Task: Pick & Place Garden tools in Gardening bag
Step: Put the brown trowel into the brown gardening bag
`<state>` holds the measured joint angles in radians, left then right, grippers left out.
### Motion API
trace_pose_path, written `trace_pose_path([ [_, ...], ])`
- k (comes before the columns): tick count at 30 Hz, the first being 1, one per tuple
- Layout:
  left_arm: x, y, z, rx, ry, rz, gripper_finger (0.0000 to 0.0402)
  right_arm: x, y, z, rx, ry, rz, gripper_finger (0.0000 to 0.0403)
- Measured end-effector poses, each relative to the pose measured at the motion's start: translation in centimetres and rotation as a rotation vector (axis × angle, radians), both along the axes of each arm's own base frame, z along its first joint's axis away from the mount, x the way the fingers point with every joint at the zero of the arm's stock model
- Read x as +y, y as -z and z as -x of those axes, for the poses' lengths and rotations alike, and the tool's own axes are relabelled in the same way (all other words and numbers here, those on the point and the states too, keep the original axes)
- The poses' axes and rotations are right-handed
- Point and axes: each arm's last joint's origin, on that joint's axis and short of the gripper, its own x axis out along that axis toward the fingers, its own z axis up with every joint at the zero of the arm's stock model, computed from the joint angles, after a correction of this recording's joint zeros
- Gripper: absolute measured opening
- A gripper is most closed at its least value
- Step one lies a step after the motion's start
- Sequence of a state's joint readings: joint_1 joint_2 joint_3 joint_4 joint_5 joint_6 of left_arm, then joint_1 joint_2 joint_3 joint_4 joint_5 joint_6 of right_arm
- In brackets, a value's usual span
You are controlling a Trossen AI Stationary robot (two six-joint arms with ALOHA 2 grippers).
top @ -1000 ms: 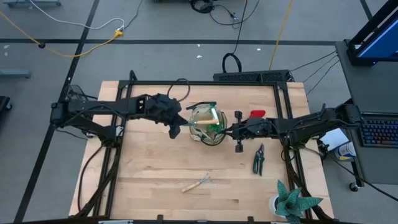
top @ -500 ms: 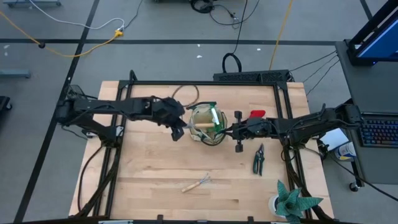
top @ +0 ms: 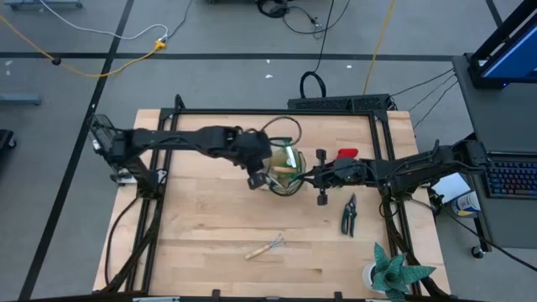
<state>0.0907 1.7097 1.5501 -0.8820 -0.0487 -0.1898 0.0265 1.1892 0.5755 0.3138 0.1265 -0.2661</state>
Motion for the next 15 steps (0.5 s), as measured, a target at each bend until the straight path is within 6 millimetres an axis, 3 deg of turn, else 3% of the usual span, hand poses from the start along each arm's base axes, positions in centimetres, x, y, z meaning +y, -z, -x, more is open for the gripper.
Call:
trace_pose_path([
  [8,0.7,2.4,-3.1,0.035,0.043,-0.030,0.0001,0.2,0.1,0.0,0.006,-0.046,-0.035,0.0000],
  [15,0.7,2.3,-3.4,0.007,0.064,-0.049,0.0005,0.2,0.0,0.0,0.006,-0.053,-0.007,0.0000],
])
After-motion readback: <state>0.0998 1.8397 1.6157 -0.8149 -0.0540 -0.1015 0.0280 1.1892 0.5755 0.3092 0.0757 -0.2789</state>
